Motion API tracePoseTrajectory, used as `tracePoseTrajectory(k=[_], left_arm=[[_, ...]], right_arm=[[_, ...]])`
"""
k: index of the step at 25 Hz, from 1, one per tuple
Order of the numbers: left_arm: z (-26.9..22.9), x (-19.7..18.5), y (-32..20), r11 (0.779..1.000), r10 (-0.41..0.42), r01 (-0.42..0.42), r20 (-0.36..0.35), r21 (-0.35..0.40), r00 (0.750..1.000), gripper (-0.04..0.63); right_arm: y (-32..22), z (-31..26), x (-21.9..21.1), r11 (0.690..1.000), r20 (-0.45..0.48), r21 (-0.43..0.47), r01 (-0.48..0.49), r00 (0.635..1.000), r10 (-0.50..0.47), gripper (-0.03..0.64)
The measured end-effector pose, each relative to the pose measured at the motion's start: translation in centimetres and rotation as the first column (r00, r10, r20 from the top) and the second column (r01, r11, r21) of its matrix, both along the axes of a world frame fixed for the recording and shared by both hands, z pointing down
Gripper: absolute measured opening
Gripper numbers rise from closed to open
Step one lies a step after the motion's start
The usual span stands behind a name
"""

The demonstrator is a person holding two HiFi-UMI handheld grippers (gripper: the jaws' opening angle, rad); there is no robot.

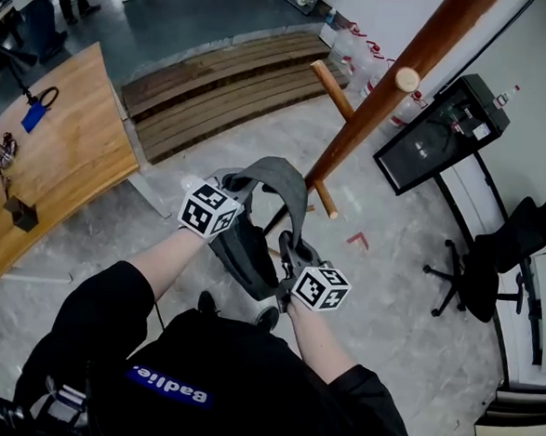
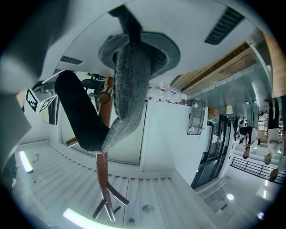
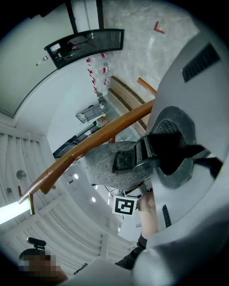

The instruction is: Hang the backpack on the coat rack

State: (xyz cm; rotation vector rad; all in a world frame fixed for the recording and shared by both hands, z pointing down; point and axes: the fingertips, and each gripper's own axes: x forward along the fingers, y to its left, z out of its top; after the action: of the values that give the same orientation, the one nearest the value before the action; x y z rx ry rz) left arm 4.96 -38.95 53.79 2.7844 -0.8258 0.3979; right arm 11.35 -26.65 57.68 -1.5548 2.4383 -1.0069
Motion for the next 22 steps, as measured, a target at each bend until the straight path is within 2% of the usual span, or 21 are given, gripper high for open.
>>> tracePoseTrajectory(k=[4, 9, 17, 22], left_arm=[[2.6, 1.3, -1.6, 0.999, 0.002, -0.002, 0.001, -0.032, 1.0, 0.008], [5.9, 2.4, -2.7, 0.998, -0.012, 0.014, 0.033, -0.066, 0.999, 0.008], [7.6, 3.5, -2.3, 0.999, 0.026, -0.026, 0.005, -0.04, 1.0, 0.009], [8.3, 3.7, -1.6, 0.997, 0.07, -0.069, 0.029, -0.028, 0.997, 0.019]], right_arm=[[-0.6, 2.6, -0.2, 0.998, -0.049, -0.05, 0.04, 0.998, -0.042, 0.005], [-1.0, 5.5, -0.2, 0.991, -0.056, -0.115, 0.076, 0.995, -0.083, 0.005], [-1.9, 7.8, -1.6, 0.977, -0.093, -0.144, 0.158, 0.981, -0.172, 0.005], [-2.5, 8.7, -2.6, 0.971, -0.107, -0.155, 0.184, 0.974, -0.201, 0.006]])
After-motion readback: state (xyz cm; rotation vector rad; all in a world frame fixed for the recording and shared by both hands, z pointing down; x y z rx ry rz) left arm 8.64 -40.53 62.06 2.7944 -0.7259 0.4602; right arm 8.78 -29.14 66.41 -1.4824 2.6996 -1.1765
